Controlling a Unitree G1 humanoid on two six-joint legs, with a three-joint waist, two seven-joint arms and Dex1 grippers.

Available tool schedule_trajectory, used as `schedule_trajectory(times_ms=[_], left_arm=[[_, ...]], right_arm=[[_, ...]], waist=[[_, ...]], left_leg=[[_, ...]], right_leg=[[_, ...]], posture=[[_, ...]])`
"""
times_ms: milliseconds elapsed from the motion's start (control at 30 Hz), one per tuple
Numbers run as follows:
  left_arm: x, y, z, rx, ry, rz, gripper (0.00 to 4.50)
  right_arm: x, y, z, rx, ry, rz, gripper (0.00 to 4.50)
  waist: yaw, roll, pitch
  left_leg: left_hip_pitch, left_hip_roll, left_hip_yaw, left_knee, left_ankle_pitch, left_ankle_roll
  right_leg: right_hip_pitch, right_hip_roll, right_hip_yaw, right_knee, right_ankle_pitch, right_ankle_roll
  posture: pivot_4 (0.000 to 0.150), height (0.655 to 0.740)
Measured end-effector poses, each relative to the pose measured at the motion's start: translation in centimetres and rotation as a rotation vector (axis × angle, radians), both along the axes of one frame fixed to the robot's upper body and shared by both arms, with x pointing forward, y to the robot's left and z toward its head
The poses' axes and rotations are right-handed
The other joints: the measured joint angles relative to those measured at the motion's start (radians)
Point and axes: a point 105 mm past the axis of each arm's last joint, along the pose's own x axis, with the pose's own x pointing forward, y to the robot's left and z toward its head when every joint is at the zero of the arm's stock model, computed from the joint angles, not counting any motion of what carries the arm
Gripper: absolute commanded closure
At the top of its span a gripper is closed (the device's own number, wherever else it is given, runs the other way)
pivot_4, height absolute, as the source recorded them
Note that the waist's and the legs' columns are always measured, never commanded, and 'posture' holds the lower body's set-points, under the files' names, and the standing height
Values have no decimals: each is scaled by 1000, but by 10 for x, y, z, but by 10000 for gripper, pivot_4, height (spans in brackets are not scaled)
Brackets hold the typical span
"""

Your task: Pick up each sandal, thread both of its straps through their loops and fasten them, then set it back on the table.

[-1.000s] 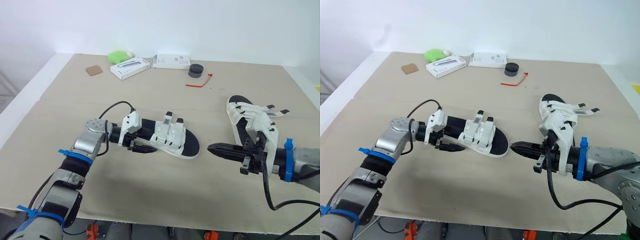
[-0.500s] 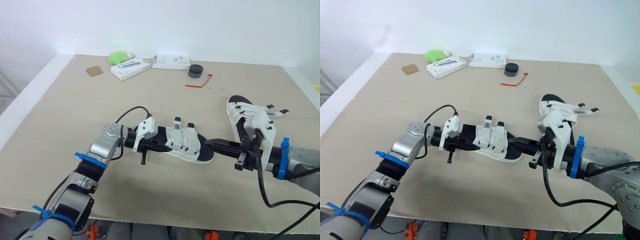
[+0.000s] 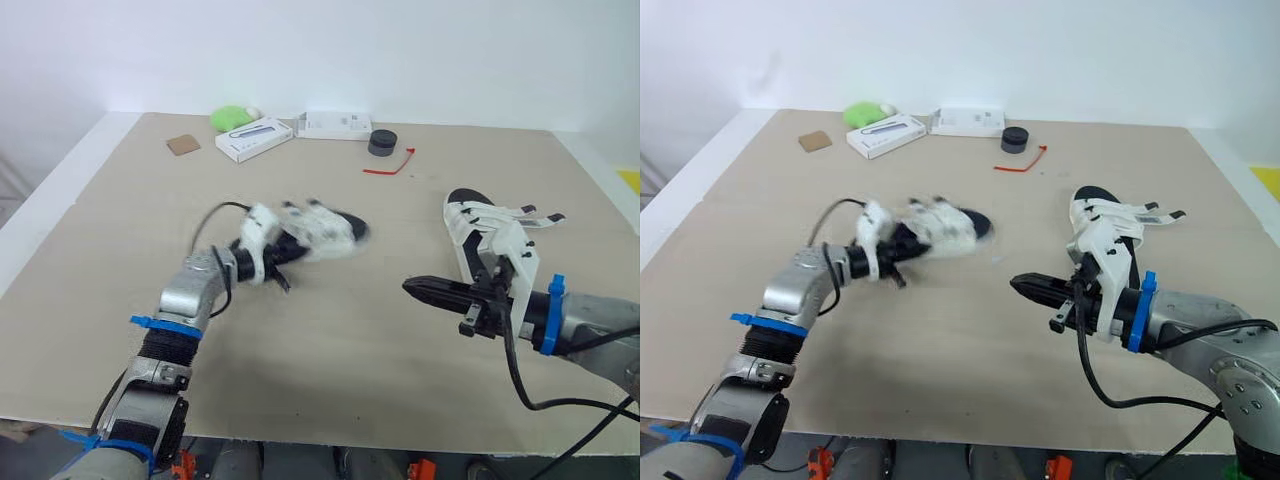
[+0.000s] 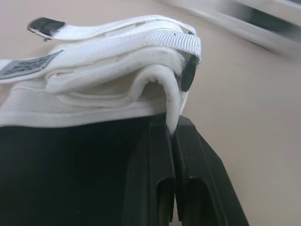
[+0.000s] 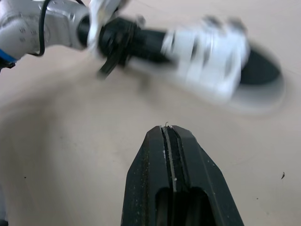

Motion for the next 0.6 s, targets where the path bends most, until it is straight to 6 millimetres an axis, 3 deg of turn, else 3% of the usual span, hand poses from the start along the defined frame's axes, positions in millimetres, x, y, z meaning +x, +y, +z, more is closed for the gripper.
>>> schedule_trajectory(times_ms=[100,167,467,567,600], left_arm=[[15,78,5,-126,64,462,44513],[14,85,2,-141,82,511,44513],[19,67,-1,-164,84,559,44513],[26,59,1,-176,66,555,36331],[28,56,3,-184,57,550,31108]], right_arm=[[6,3,-3,21,11,14,45000],[6,5,-3,22,11,23,45000],[15,9,-4,40,4,55,45000],[14,8,-5,44,6,51,45000],[13,7,-6,45,8,49,45000]], waist=[[-3,0,0],[5,0,0],[33,-1,0],[34,-1,0],[34,-1,0]], left_leg=[[0,-1,0,-1,0,0],[-1,-2,0,-1,0,0],[0,-8,0,-1,0,-1],[0,-8,0,-1,2,-3],[0,-8,0,-1,2,-3]], right_leg=[[0,0,1,0,-1,1],[0,-1,1,0,-2,1],[3,-7,0,-1,-2,5],[4,-7,-1,-1,-2,5],[4,-8,0,-1,-1,6]], posture=[[1500,7400],[1500,7400],[1500,7400],[1500,7400],[1500,7400]])
